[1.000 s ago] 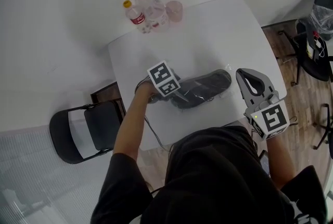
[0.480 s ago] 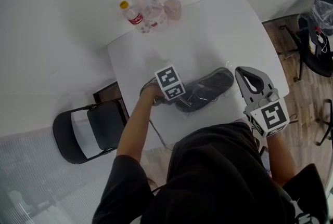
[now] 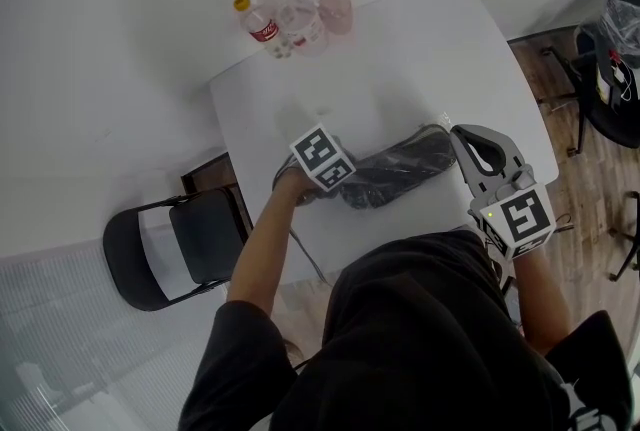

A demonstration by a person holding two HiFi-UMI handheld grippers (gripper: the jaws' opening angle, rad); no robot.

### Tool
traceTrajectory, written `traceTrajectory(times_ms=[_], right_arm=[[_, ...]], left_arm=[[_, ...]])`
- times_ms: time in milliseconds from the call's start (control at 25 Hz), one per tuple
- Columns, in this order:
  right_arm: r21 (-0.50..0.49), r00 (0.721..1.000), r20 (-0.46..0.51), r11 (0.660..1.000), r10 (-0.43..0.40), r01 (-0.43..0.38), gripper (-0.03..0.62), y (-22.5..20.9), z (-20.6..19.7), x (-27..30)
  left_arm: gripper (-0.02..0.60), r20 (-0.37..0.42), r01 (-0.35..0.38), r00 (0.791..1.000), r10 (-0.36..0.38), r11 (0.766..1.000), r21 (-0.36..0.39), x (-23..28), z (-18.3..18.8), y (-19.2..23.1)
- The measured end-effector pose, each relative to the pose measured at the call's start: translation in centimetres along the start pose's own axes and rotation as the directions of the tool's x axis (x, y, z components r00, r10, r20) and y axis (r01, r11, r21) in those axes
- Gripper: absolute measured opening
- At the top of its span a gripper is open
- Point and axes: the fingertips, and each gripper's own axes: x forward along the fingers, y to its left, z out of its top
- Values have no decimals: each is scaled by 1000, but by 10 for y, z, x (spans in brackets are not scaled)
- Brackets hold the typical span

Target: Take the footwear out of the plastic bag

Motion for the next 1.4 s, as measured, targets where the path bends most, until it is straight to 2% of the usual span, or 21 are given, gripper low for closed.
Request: traceTrajectory(times_ms=[120,240,360,480,560,680,800,920,1080,1200,1400], right_arm=[[12,1000,-6,1000,-5,5,20,-5,-1,-2],[33,1000,-4,999,-8,8,20,-9,-3,-2],[35,1000,8,999,-14,14,20,-13,-3,-4],[12,999,23,1000,-22,22,20,-21,6,-8],[-17,999,35,1000,-12,13,20,-27,14,-12],[-71,999,48,997,16,-13,20,-39,33,-20],[-139,995,47,987,89,-82,20,-46,60,-26],[-222,984,22,961,176,-167,21,-41,90,-27],[-304,960,-50,912,274,-276,21,-25,113,-28],[-337,939,-107,877,326,-342,21,-15,121,-27],[-357,918,-142,846,370,-396,21,-8,135,-24]], left_arm=[[166,94,-20,995,19,1000,14,-13,6,0],[154,170,-86,982,78,996,39,-29,10,5],[149,248,-145,961,121,986,78,-47,16,6],[149,339,-199,929,148,972,121,-70,22,-1],[149,387,-257,904,180,954,156,-86,25,-6],[149,445,-349,866,227,913,213,-112,26,-17],[149,518,-426,819,246,866,261,-140,27,-32],[149,578,-482,775,253,829,283,-167,27,-46],[149,617,-539,740,269,786,304,-193,26,-59],[149,646,-563,717,260,763,318,-206,28,-67],[149,696,-605,673,252,728,321,-228,32,-77]])
